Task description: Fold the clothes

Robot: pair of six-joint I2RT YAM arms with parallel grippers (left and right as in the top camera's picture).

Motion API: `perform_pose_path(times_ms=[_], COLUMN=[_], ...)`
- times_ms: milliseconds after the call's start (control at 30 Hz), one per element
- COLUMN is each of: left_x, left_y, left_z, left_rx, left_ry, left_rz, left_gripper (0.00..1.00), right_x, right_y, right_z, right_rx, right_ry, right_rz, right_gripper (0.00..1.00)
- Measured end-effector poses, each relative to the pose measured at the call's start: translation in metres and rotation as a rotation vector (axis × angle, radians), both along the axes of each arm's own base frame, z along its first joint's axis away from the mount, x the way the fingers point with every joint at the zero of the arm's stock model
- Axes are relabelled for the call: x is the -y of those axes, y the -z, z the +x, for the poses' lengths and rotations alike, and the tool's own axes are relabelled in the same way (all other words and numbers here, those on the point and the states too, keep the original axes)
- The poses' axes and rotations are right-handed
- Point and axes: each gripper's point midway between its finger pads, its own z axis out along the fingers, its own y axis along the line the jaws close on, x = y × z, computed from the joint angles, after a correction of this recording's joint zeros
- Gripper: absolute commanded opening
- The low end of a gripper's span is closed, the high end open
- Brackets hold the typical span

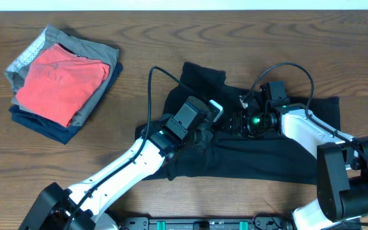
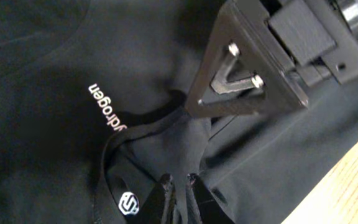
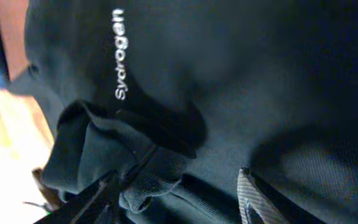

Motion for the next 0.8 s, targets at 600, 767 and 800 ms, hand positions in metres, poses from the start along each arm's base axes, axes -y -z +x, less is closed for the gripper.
perform_pose_path(times_ms=[600,767,800], left_x=[-0.001,-0.002,-0.002], left_y=[0.001,0.002,0.002], left_z=[-0.001,-0.002,-0.002], left_rx=[-0.007,-0.009,-0.009], left_ry=[0.0,0.0,0.0], left_rz=[0.006,0.008,0.008], left_gripper=[0.1,0.11,0.11], right_x=[-0.027,-0.025,-0.025], right_y=[0.005,0.005,0.005], right_z=[-0.01,-0.001,0.002], right_rx=[-0.173,-0.151,-0.137], right_ry=[0.18,0.217,0.224], right_rz=[-0.034,-0.042,-0.044], right_gripper=[0.35,0.32,0.32])
